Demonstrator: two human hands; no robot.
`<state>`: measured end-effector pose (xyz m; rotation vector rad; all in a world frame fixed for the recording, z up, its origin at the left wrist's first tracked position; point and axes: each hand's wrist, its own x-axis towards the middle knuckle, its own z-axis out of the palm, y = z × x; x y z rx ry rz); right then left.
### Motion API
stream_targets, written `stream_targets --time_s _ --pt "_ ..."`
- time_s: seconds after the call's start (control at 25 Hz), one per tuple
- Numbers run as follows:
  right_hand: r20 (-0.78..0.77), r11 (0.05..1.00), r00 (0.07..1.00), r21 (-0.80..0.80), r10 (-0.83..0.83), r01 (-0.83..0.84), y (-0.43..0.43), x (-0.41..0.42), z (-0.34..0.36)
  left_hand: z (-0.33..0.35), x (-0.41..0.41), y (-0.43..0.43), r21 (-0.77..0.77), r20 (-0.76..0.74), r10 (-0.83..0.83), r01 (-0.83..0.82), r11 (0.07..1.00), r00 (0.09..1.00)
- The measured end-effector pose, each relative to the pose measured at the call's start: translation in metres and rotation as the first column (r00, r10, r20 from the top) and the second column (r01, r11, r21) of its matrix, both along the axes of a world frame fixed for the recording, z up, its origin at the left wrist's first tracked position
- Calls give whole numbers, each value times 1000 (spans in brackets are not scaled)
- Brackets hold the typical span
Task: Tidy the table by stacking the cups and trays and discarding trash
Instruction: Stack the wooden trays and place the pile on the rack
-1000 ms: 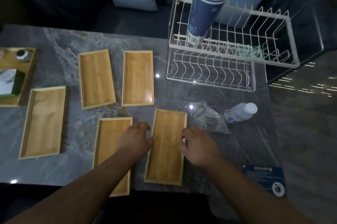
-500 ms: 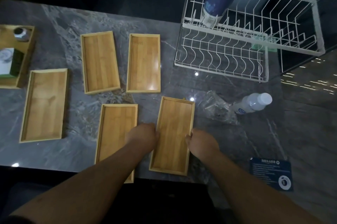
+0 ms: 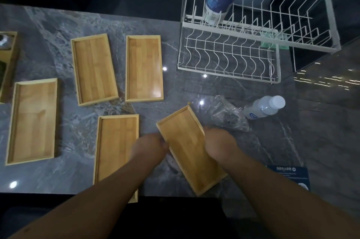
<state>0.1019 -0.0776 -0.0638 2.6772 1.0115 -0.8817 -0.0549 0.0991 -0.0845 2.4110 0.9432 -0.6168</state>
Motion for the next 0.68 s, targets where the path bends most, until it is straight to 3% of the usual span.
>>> stream_targets --time_s 0.12,0.2,0.28,0.48,0.6,0.68 --pt "68 978 975 -9 211 -211 4 10 5 2 11 17 49 102 51 -56 997 993" --pt "148 942 933 32 327 -335 4 11 8 1 23 19 60 102 -51 45 997 993" --pt "225 935 920 79 321 -345 -1 8 11 0 32 14 54 45 -160 157 986 986" --pt "212 960 967 267 -139 80 -59 3 14 -2 27 2 46 26 -110 108 993 994" --pt "102 882 891 232 -442 410 -100 17 13 -7 19 -7 -21 -71 -173 171 985 982" --pt "53 808 809 123 -585 576 -108 27 6 -10 16 -11 -58 -76 -196 192 980 978"
